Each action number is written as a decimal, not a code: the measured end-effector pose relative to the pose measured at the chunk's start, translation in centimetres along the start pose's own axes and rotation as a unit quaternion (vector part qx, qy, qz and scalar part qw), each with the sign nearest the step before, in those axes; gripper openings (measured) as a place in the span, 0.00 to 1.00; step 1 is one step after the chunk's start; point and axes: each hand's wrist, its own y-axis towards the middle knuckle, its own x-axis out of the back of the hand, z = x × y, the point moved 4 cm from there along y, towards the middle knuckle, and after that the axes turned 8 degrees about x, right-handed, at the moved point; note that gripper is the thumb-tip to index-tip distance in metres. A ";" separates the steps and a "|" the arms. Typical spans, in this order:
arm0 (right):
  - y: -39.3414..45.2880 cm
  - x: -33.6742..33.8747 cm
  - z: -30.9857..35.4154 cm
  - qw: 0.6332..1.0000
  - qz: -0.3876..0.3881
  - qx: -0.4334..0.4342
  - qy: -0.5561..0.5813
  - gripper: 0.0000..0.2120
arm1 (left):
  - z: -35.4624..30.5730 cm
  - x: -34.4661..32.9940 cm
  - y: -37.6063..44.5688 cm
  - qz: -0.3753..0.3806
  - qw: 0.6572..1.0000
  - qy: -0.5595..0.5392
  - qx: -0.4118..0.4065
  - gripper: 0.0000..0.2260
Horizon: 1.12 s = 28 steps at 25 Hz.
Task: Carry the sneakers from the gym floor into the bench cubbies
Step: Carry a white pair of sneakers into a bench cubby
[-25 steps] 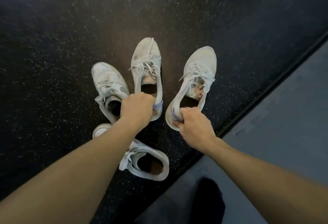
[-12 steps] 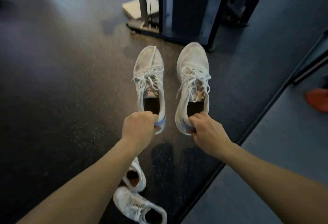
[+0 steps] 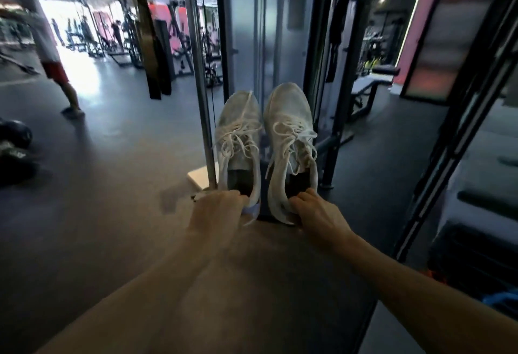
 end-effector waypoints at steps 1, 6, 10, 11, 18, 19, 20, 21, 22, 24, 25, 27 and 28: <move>0.0 3.3 -0.1 1.000 -0.014 -0.001 -0.019 0.13 | -1.0 3.2 0.8 -0.022 1.000 0.001 -0.014 0.16; -1.6 18.0 -0.3 0.994 -0.079 -0.035 -0.072 0.14 | -5.3 17.3 2.2 -0.126 0.989 -0.003 -0.081 0.14; -5.4 27.5 -1.1 0.981 -0.148 -0.067 -0.103 0.12 | -9.1 25.6 2.3 -0.155 0.981 -0.037 -0.114 0.14; -6.6 29.2 -1.4 0.978 -0.162 -0.069 -0.111 0.10 | -10.1 26.9 2.3 -0.157 0.979 -0.038 -0.124 0.14; -17.5 36.4 -4.4 0.960 -0.174 -0.149 -0.160 0.07 | -20.6 31.6 1.5 -0.178 0.960 -0.060 -0.207 0.14; -19.5 37.2 -4.8 0.958 -0.173 -0.162 -0.161 0.07 | -22.5 31.9 1.3 -0.179 0.957 -0.064 -0.220 0.14; -21.3 38.0 -5.2 0.957 -0.170 -0.173 -0.161 0.07 | -24.4 32.2 1.1 -0.179 0.954 -0.070 -0.231 0.15; -23.0 38.7 -5.8 0.955 -0.169 -0.184 -0.161 0.07 | -26.2 32.4 1.0 -0.181 0.950 -0.080 -0.244 0.15; -25.2 39.7 -6.5 0.951 -0.169 -0.199 -0.164 0.06 | -28.7 32.7 0.7 -0.181 0.943 -0.093 -0.262 0.15; -30.0 41.6 -8.5 0.941 -0.173 -0.233 -0.177 0.05 | -34.1 33.0 0.0 -0.172 0.932 -0.112 -0.299 0.15; -32.6 42.6 -9.6 0.935 -0.176 -0.249 -0.183 0.05 | -37.0 33.0 -0.4 -0.165 0.927 -0.116 -0.316 0.15; -38.2 44.6 -12.0 0.924 -0.176 -0.280 -0.194 0.06 | -43.4 33.0 -1.7 -0.166 0.915 -0.122 -0.347 0.14; -41.0 45.4 -13.1 0.920 -0.173 -0.293 -0.197 0.06 | -46.5 33.0 -2.4 -0.164 0.910 -0.126 -0.358 0.15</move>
